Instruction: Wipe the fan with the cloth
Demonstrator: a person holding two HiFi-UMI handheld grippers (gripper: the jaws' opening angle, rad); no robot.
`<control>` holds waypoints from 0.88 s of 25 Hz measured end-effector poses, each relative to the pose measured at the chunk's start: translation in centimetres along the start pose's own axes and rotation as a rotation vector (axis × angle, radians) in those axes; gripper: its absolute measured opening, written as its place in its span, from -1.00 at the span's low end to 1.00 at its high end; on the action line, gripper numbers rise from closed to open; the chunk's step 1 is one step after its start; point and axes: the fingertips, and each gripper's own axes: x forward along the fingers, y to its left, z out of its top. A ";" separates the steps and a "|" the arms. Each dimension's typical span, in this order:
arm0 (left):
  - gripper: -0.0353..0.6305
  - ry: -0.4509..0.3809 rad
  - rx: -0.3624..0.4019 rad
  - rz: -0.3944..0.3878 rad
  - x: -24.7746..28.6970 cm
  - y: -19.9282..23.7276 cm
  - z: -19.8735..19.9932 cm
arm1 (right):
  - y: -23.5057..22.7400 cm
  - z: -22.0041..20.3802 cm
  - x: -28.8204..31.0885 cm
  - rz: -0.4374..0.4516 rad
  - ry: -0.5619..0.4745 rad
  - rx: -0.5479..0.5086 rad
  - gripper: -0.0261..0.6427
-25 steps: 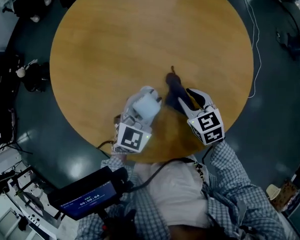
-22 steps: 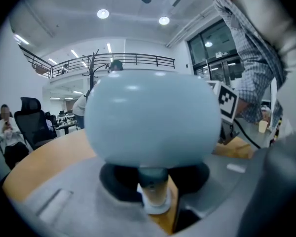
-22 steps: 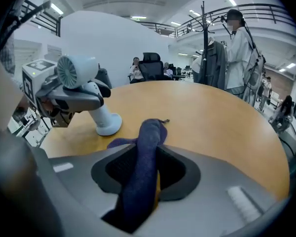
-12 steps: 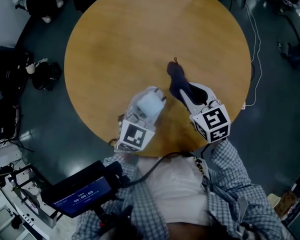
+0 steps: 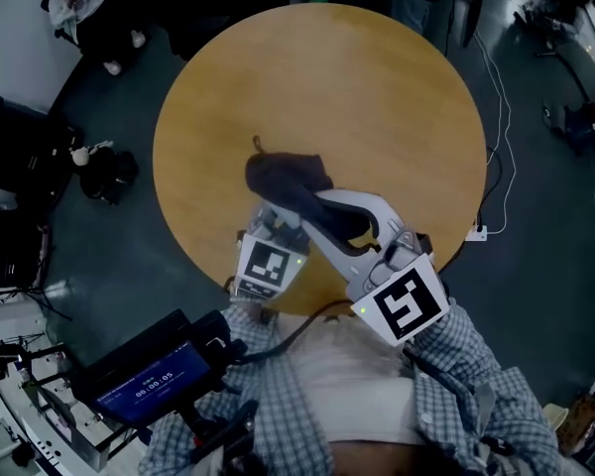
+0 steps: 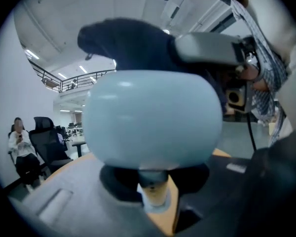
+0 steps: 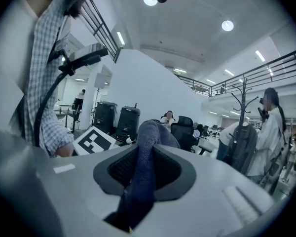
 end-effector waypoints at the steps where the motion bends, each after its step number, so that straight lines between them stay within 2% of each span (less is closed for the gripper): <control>1: -0.51 0.004 0.000 0.005 0.2 0.3 0.0 | 0.7 0.5 -0.2 0.030 -0.011 -0.007 -0.67; 5: -0.51 0.054 0.049 -0.012 1.3 0.7 -0.1 | 2.9 2.2 -0.7 0.165 -0.044 -0.044 -0.67; 8: -0.51 0.022 0.093 -0.047 1.4 0.0 0.5 | 1.6 2.7 0.3 0.185 -0.029 -0.111 -0.67; 10: -0.51 -0.019 0.091 -0.072 1.4 -0.5 1.0 | -0.5 3.3 1.5 0.175 -0.081 -0.102 -0.67; 12: -0.51 -0.056 0.053 -0.080 1.6 -0.6 1.6 | -3.0 3.4 2.1 0.160 -0.158 0.033 -0.67; 15: -0.51 -0.085 0.008 -0.063 1.3 0.1 2.1 | -7.4 0.1 2.3 0.106 -0.200 0.304 -0.67; 19: -0.51 -0.117 -0.009 -0.049 0.6 1.2 3.0 | -10.6 -7.6 3.5 0.012 -0.121 0.517 -0.67; 22: -0.51 -0.137 -0.011 -0.051 0.4 1.3 3.6 | -11.3 -13.7 4.2 -0.039 -0.030 0.624 -0.67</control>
